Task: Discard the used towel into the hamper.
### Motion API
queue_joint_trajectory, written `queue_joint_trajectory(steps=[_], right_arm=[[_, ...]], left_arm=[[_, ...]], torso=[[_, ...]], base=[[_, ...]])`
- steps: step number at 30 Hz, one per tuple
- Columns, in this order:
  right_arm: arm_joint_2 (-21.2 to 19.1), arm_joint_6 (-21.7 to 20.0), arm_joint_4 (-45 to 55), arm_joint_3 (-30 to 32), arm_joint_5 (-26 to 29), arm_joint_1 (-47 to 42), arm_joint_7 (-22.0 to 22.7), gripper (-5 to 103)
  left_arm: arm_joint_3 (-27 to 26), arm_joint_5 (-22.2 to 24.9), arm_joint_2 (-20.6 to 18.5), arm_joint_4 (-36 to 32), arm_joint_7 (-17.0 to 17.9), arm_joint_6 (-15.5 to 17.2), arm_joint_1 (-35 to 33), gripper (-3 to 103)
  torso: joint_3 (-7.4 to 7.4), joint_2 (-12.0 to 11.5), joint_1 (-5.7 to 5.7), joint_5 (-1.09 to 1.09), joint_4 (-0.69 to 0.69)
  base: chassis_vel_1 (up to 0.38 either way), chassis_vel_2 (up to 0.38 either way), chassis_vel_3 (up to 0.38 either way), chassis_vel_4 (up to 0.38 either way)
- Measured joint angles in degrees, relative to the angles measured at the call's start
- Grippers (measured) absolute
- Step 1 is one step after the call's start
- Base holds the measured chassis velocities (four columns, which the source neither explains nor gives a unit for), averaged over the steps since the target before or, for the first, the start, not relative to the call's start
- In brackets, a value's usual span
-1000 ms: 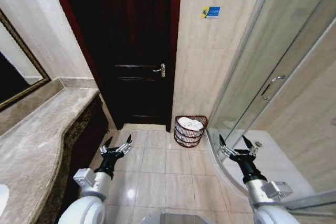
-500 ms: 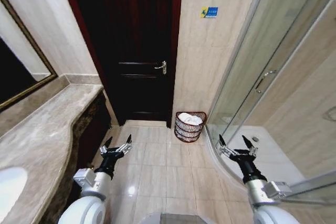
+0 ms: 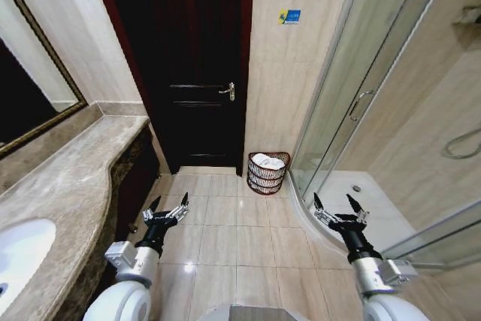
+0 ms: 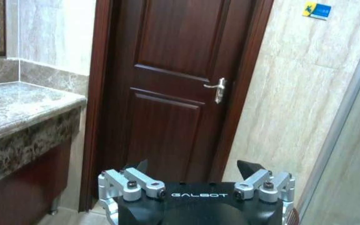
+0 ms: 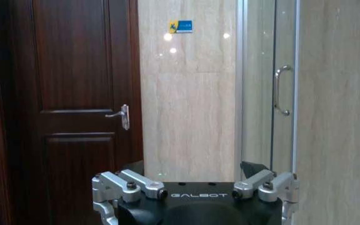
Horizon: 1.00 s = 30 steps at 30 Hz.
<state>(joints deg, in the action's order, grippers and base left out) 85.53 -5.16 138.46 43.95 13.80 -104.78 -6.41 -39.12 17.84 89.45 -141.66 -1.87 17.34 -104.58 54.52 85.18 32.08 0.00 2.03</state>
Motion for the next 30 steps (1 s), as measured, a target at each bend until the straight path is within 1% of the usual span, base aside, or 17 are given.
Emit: queue_joint_trajectory(steps=[7,30], right_arm=[[0.0,0.0,0.0,0.0,0.0,-0.02,0.0,100],[0.0,0.0,0.0,0.0,0.0,-0.02,0.0,100]], left_arm=[[0.0,0.0,0.0,0.0,0.0,0.0,-0.01,97],[0.0,0.0,-0.01,0.0,0.0,0.0,-0.02,97]], torso=[[-0.03,0.02,-0.08,0.0,-0.02],[-0.02,0.02,-0.07,-0.01,-0.02]], base=[[-0.007,0.01,0.007,-0.006],[-0.004,-0.006,0.004,0.006]])
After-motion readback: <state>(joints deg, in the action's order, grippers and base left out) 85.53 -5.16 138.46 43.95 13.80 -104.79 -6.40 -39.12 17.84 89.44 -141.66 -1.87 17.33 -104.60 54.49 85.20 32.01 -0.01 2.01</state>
